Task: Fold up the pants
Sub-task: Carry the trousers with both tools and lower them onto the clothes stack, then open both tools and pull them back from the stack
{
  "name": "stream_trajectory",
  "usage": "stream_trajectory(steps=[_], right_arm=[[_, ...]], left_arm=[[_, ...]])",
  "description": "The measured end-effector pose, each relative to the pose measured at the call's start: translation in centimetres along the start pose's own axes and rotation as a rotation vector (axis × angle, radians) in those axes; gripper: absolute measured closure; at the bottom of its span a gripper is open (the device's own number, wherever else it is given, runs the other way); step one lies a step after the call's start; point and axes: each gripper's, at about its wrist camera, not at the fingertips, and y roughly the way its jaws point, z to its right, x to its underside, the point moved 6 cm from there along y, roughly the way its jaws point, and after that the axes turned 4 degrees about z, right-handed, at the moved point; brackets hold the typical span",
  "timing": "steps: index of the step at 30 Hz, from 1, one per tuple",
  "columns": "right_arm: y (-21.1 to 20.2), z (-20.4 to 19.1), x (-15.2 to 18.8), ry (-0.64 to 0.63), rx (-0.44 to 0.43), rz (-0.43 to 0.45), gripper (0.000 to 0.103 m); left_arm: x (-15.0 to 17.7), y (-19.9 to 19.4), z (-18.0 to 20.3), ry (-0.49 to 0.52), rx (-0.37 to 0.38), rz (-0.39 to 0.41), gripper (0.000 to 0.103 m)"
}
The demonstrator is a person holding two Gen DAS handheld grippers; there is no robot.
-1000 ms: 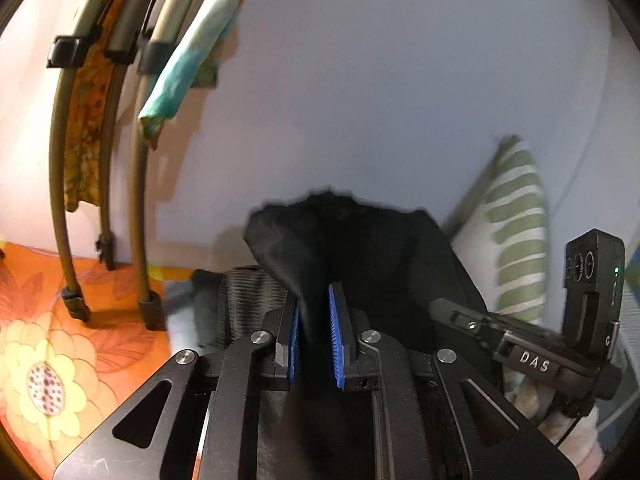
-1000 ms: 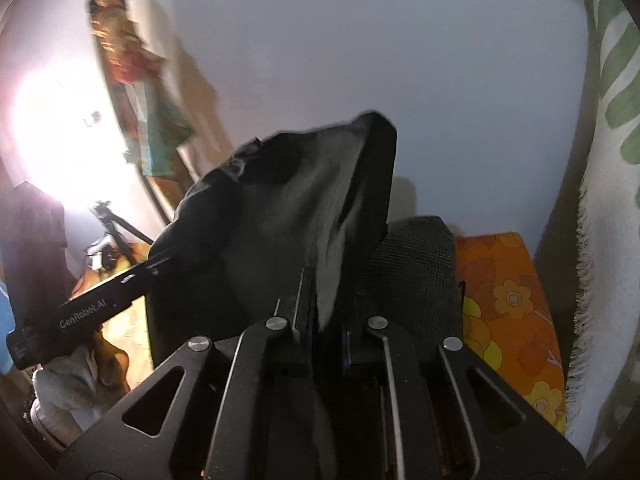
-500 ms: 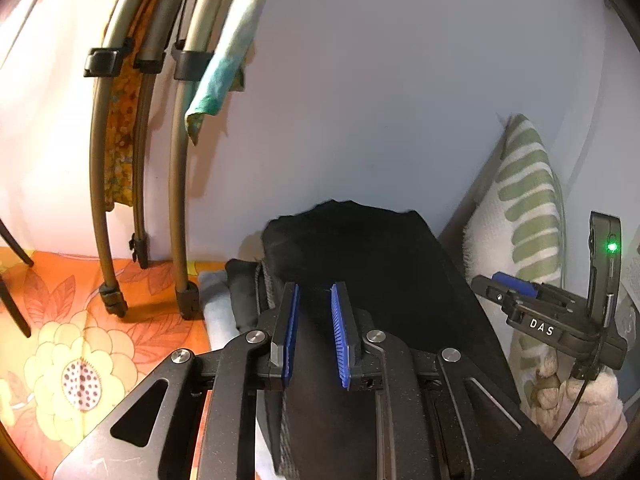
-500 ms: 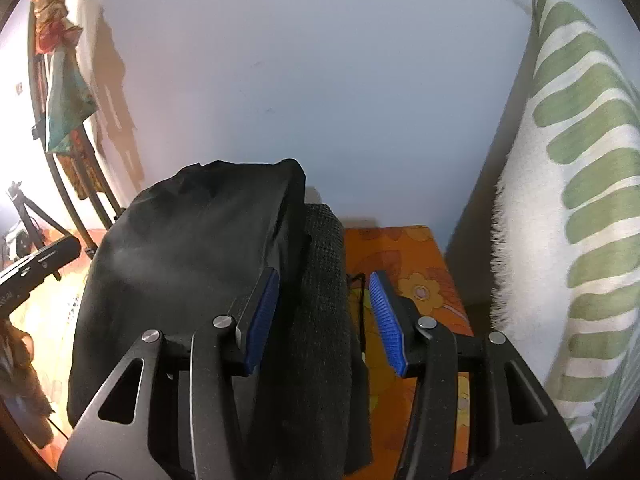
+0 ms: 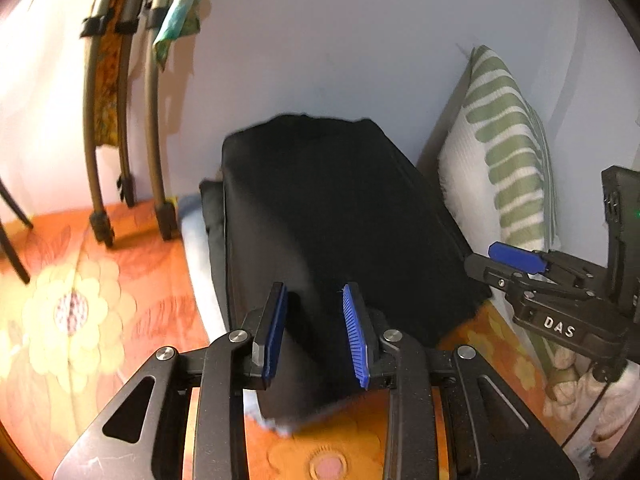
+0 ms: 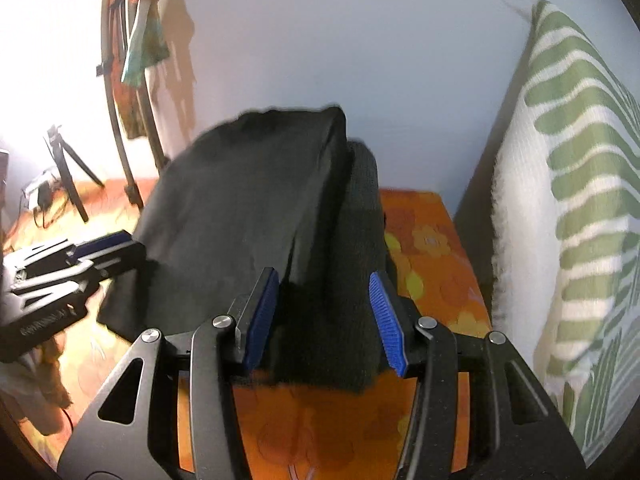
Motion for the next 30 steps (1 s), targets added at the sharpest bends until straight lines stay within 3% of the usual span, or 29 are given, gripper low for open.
stream_trajectory(steps=[5, 10, 14, 15, 17, 21, 24, 26, 30], right_arm=[[-2.5, 0.7, 2.0, 0.060, -0.001, -0.010, 0.053], [-6.3, -0.5, 3.1, 0.051, -0.001, 0.021, 0.052], [-9.6, -2.2, 4.1, 0.047, -0.012, 0.054, 0.044], [-10.3, -2.6, 4.3, 0.044, -0.012, 0.058, 0.044], [-11.7, -3.5, 4.8, 0.039, -0.008, 0.068, 0.044], [-14.9, -4.8, 5.5, 0.040, 0.004, 0.101, 0.043], [-17.4, -5.6, 5.9, 0.055, 0.013, 0.140, 0.032], [-19.0, -6.1, 6.3, 0.068, 0.021, 0.172, 0.025], [-21.4, -7.3, 7.3, 0.075, 0.040, 0.219, 0.016]], left_arm=[[1.8, -2.3, -0.2, -0.053, 0.033, -0.036, 0.076], [2.2, -6.2, 0.6, -0.047, 0.038, -0.019, 0.076], [2.6, -9.9, 1.9, -0.017, 0.053, 0.007, 0.074], [2.8, -10.7, 2.2, -0.007, 0.052, 0.012, 0.071], [3.4, -12.5, 3.0, 0.018, 0.046, 0.027, 0.053], [4.5, -15.3, 3.9, 0.045, 0.054, 0.039, 0.049], [5.3, -17.6, 4.0, 0.046, 0.047, 0.062, 0.043], [5.8, -18.9, 3.8, 0.030, 0.051, 0.078, 0.029], [7.4, -21.0, 3.4, 0.020, 0.055, 0.089, 0.025]])
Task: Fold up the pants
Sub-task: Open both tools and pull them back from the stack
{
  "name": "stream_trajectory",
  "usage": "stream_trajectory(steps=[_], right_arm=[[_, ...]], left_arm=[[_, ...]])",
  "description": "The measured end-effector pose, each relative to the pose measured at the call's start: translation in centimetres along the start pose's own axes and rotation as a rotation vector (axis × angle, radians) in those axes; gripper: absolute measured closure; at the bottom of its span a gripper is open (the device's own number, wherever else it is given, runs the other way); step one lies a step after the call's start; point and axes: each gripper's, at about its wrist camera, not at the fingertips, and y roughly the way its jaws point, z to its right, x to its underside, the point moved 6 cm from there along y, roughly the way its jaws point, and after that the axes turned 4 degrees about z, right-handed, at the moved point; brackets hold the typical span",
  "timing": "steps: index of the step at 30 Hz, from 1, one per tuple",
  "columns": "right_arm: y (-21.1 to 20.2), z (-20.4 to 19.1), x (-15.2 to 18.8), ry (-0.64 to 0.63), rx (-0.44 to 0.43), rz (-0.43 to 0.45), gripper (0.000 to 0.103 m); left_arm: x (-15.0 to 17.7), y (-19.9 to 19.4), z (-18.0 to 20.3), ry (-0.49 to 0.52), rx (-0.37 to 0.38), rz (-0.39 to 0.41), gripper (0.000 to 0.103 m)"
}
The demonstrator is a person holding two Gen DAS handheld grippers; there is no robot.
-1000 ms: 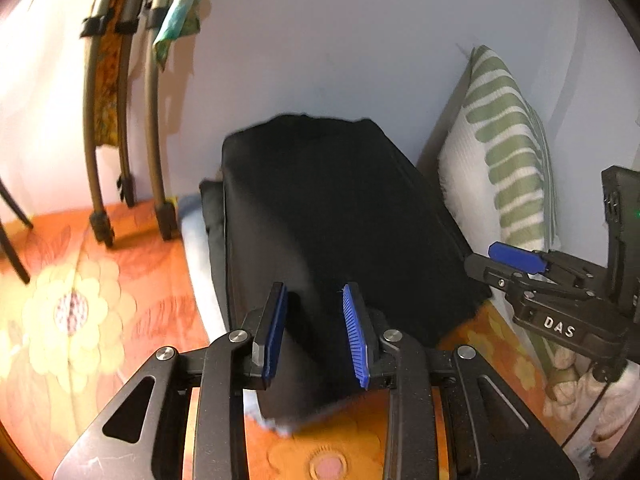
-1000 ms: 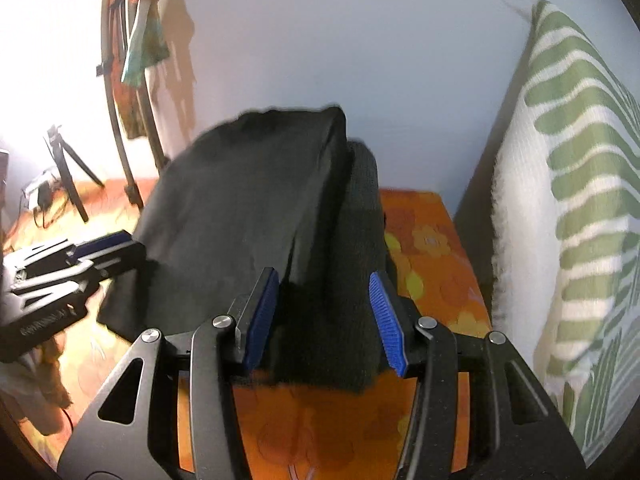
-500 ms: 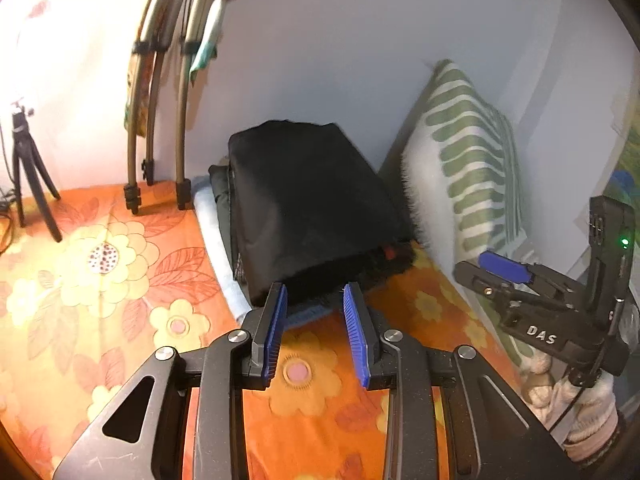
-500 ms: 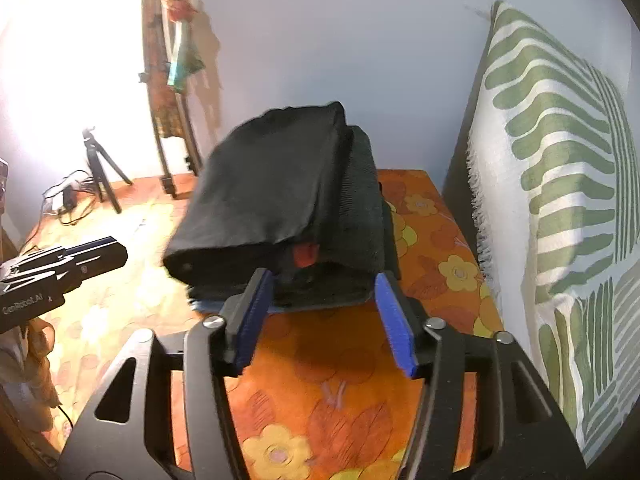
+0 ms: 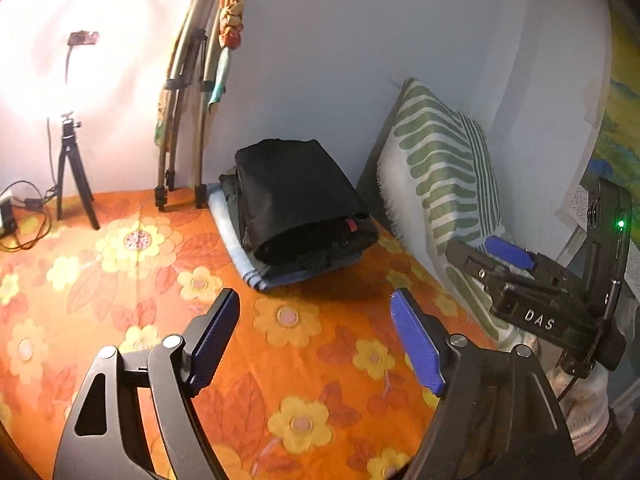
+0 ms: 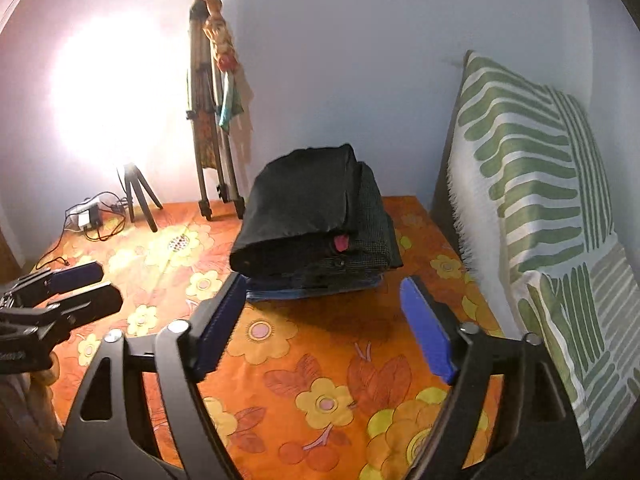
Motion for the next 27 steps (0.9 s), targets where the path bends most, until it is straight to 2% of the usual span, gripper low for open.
stream_trajectory(steps=[8, 17, 20, 27], right_arm=[[-2.6, -2.1, 1.8, -0.021, 0.020, 0.020, 0.016], [-3.3, -2.8, 2.8, -0.031, 0.038, 0.034, 0.014], [-3.4, -3.0, 3.1, -0.030, 0.045, 0.050, 0.001], [-3.0, -4.0, 3.3, -0.073, 0.053, 0.057, 0.001]], left_arm=[[2.1, -2.2, 0.4, 0.082, -0.028, -0.001, 0.025], [3.4, -2.2, -0.5, 0.022, -0.040, 0.015, 0.024], [4.1, -1.3, -1.2, 0.008, -0.059, -0.035, 0.024], [4.6, -1.0, -2.4, -0.019, -0.117, -0.072, 0.024]])
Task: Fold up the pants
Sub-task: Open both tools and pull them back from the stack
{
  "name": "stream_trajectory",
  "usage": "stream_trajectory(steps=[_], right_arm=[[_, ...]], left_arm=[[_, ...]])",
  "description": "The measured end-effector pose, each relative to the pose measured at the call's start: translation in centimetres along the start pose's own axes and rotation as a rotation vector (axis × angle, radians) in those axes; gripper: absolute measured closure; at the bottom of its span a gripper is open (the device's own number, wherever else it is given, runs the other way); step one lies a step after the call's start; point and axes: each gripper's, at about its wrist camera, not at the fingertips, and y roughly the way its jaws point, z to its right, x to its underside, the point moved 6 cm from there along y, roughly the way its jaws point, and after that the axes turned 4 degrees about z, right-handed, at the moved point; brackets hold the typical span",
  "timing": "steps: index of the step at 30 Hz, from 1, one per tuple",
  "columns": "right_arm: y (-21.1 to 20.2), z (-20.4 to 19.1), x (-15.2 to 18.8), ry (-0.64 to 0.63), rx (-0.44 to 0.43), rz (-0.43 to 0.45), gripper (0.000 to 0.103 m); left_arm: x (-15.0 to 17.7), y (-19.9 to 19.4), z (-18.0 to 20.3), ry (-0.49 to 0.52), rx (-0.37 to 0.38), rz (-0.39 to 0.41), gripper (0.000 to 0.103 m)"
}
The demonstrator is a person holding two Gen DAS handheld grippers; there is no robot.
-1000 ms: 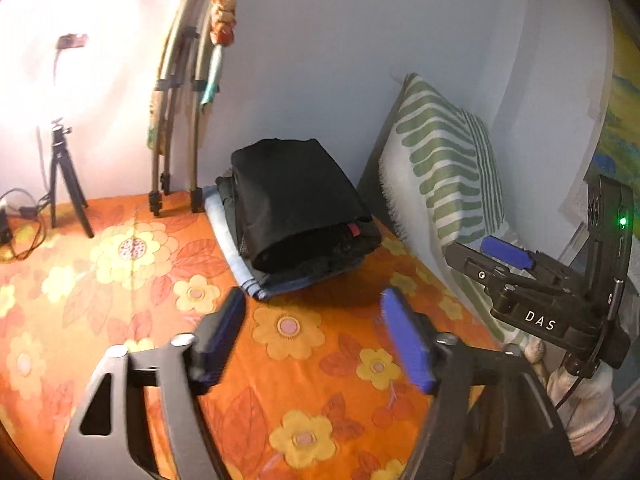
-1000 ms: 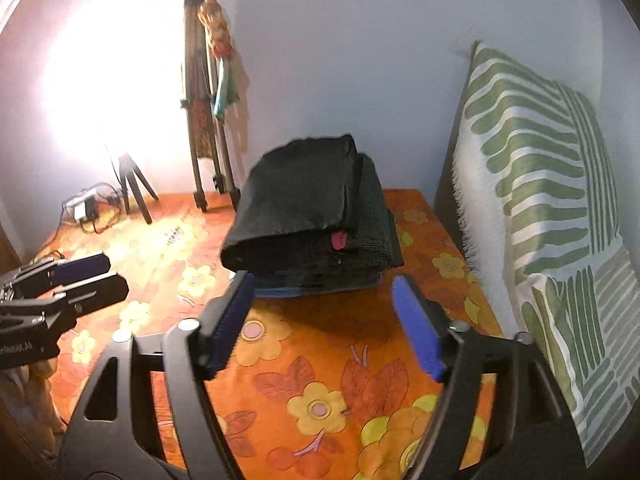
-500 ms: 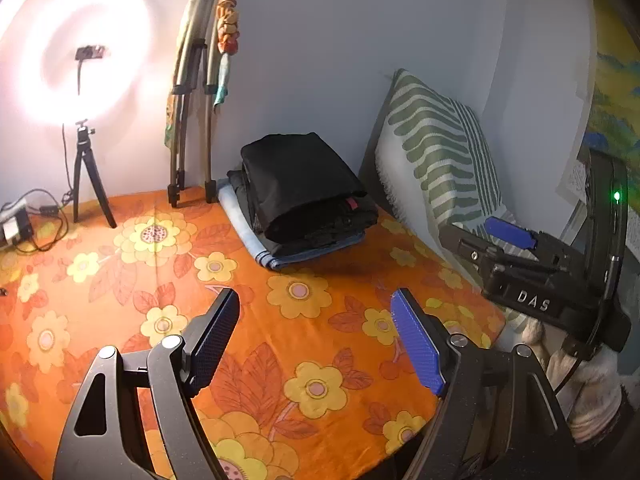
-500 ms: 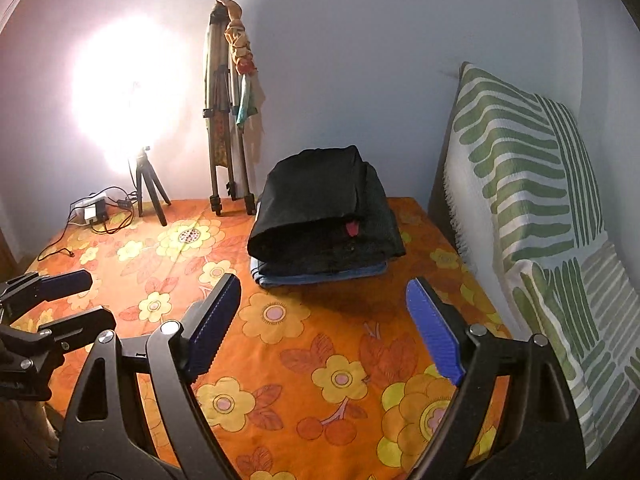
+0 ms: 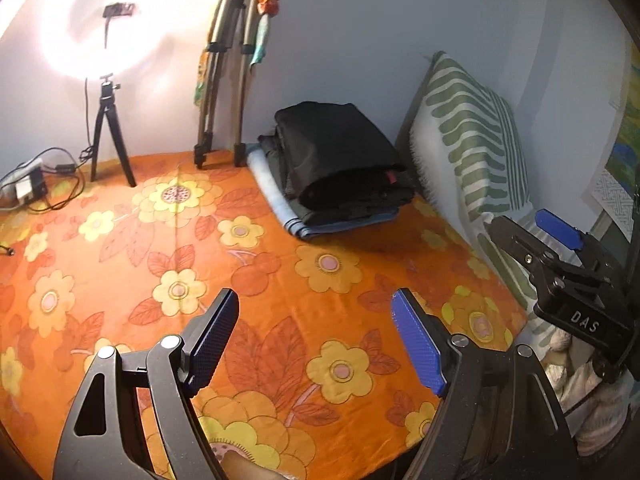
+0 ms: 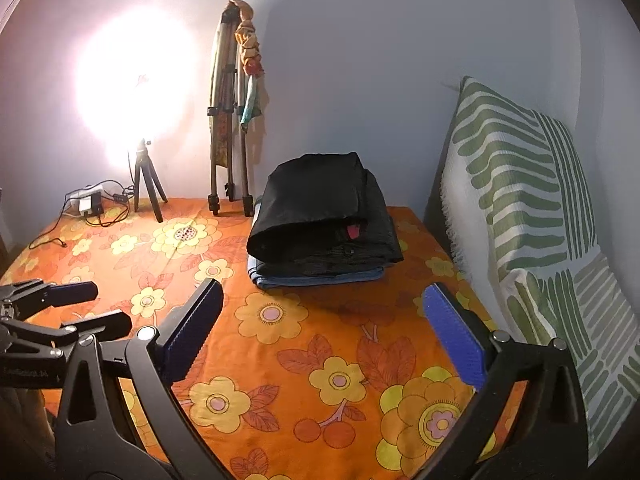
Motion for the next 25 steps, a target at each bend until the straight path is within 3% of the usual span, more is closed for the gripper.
stream_trajectory(steps=[12, 25], right_arm=[[0.0, -0.6, 0.1, -0.002, -0.007, -0.005, 0.000], [-0.3, -0.6, 0.9, -0.016, 0.001, -0.017, 0.000]], left_arm=[[-0.1, -0.7, -0.3, 0.017, -0.043, 0.009, 0.024], [-0.6, -1.7, 0.3, 0.064, -0.067, 0.074, 0.024]])
